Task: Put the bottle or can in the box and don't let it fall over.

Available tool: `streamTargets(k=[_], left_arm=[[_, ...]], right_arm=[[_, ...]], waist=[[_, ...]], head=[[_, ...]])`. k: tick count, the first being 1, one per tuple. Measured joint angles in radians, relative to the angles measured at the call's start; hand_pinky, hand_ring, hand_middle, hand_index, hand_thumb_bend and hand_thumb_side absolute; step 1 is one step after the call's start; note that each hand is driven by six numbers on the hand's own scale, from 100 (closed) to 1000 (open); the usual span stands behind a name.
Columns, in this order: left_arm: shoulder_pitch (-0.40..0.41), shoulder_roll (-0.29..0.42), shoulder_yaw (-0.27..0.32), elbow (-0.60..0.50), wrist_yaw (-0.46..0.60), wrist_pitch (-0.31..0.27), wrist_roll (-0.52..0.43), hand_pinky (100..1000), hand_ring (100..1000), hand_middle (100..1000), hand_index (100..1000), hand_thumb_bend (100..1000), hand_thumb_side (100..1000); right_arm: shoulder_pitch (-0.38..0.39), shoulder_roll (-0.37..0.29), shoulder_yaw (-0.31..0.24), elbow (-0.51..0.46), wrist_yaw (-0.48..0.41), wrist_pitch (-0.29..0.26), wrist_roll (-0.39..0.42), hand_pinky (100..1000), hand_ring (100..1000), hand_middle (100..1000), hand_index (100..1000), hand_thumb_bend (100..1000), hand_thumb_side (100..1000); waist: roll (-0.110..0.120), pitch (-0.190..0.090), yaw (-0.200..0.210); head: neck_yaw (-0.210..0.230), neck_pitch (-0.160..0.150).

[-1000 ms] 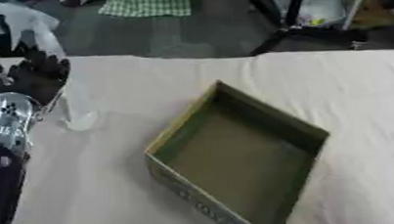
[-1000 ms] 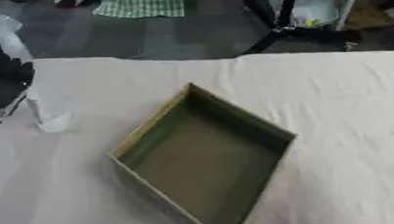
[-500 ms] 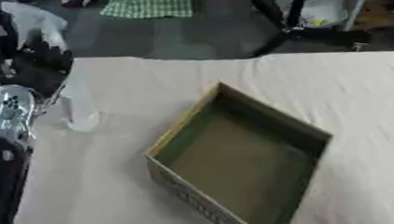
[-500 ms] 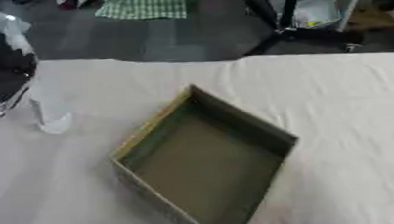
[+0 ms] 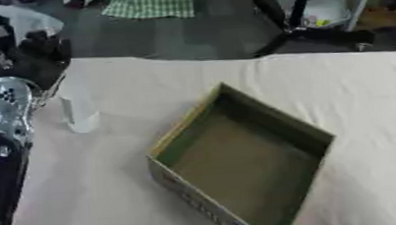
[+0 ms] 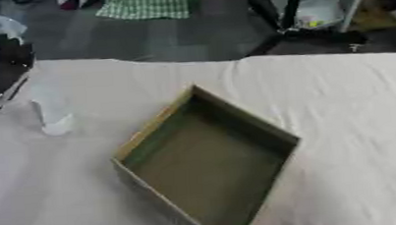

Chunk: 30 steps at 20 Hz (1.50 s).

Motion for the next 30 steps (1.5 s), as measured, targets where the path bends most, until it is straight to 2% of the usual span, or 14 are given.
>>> streamTargets(k=[12,17,24,30], left_arm=[[-0.038,0.009,-0.011,-0.078,0.021,0.0,0.008,100,100,100,968,562,1000],[-0.075,0.005,-0.023,-0.112,0.033,0.01,0.022,100,100,100,974,558,1000],[-0.091,-0.046,-0.075,-0.171,0.04,0.047,0.048,100,100,100,980,554,1000],[-0.111,-0.119,-0.137,-0.224,0.037,0.106,0.077,100,100,100,982,540,1000]], right_arm=[[0.008,-0.002,0.0,0.0,-0.009,-0.003,-0.002,884,833,829,895,100,735],[0.012,-0.012,-0.001,0.0,-0.017,-0.004,-0.003,885,833,828,895,100,730],[0.019,-0.026,-0.001,0.0,-0.041,-0.007,-0.007,884,832,827,895,100,725],[0.019,-0.034,0.0,0.0,-0.063,0.0,-0.005,886,832,827,895,100,723]], waist=[[0.003,-0.019,0.001],[0.009,-0.03,0.003],[0.009,-0.065,0.003],[0.003,-0.079,0.003]], head=[[-0.001,0.008],[-0.013,0.027],[-0.034,0.065],[-0.051,0.092]])
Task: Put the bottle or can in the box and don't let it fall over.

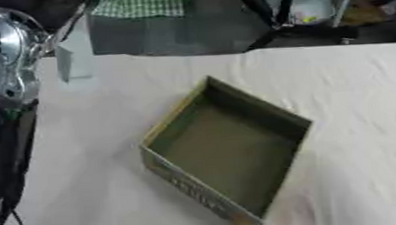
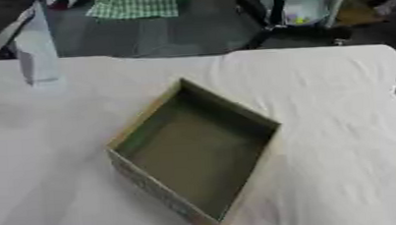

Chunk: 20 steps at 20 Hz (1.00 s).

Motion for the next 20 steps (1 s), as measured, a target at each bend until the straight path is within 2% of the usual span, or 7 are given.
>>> streamTargets(k=[7,13,20], left_arm=[[-0.012,-0.091,-0.066,-0.054,0.024,0.061,0.008,100,100,100,983,529,1000],[-0.005,-0.17,-0.121,-0.069,0.059,0.119,0.01,100,100,100,985,531,1000],[0.007,-0.214,-0.153,-0.069,0.067,0.149,0.009,100,100,100,985,532,1000]], right_arm=[[-0.001,-0.005,0.0,0.0,-0.018,0.023,-0.009,888,832,826,895,100,734],[-0.027,-0.011,0.0,0.005,-0.049,0.059,-0.033,888,832,826,895,100,738],[-0.036,-0.011,0.0,0.027,-0.075,0.074,-0.034,890,832,825,894,100,745]], waist=[[0.002,-0.011,-0.005],[0.0,-0.024,-0.033],[-0.001,-0.032,-0.058]], head=[[-0.001,0.021],[0.011,0.043],[0.035,0.055]])
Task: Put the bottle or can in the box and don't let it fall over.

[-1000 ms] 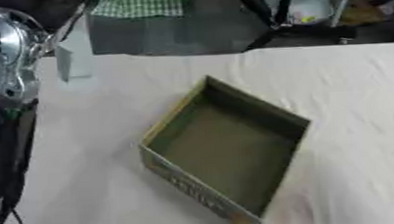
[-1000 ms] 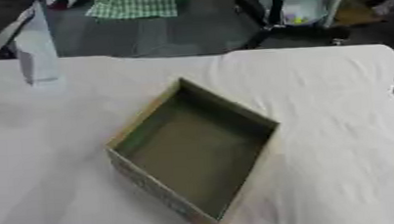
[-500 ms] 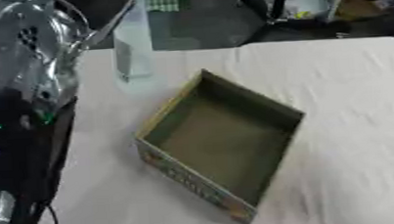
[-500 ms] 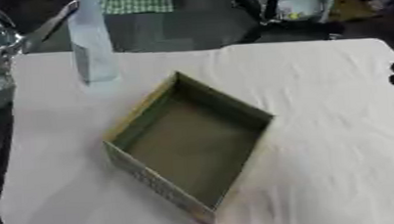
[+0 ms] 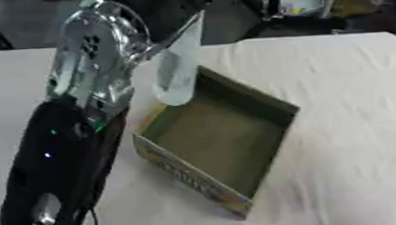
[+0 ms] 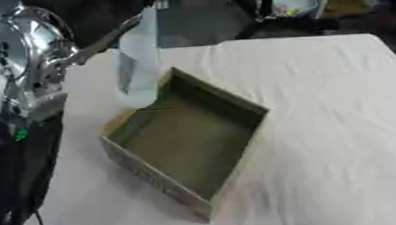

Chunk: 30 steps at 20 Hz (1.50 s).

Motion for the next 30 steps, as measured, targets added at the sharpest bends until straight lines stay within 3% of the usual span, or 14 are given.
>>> streamTargets(k=[9,14,30], left_arm=[[0.044,-0.034,-0.015,0.013,0.001,0.021,-0.003,100,100,100,985,537,1000],[0.095,-0.039,-0.038,0.032,-0.006,0.044,-0.025,100,100,100,980,538,1000],[0.216,-0.065,-0.07,0.148,-0.077,0.105,-0.112,100,100,100,951,532,1000]], right_arm=[[-0.044,0.008,0.0,0.024,-0.027,0.02,0.01,890,831,822,894,100,754],[-0.047,0.01,-0.001,0.029,-0.028,0.021,0.01,891,829,821,894,100,762],[-0.042,0.026,-0.013,0.032,-0.023,0.024,0.006,892,829,821,894,100,765]], waist=[[0.002,0.009,-0.047],[0.013,0.023,-0.046],[0.012,0.045,-0.03]], head=[[0.02,-0.001],[0.01,-0.003],[-0.011,-0.014]])
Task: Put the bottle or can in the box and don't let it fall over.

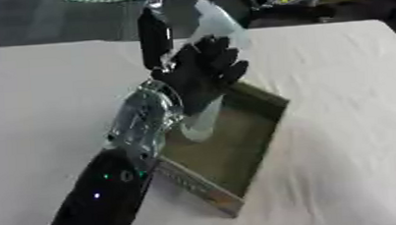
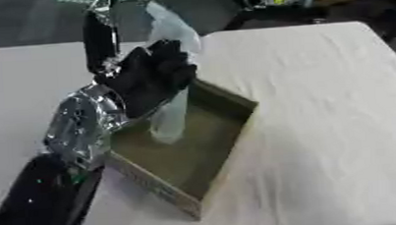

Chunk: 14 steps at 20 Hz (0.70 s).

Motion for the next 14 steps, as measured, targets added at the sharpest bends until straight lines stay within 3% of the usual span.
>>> streamTargets(k=[14], left_arm=[[0.094,0.029,-0.018,0.112,-0.078,0.04,-0.06,100,100,100,937,523,1000]], right_arm=[[0.018,0.001,-0.012,-0.004,0.009,-0.009,-0.009,893,829,821,893,100,765]], waist=[[-0.002,0.001,0.02]], head=[[-0.009,-0.004]])
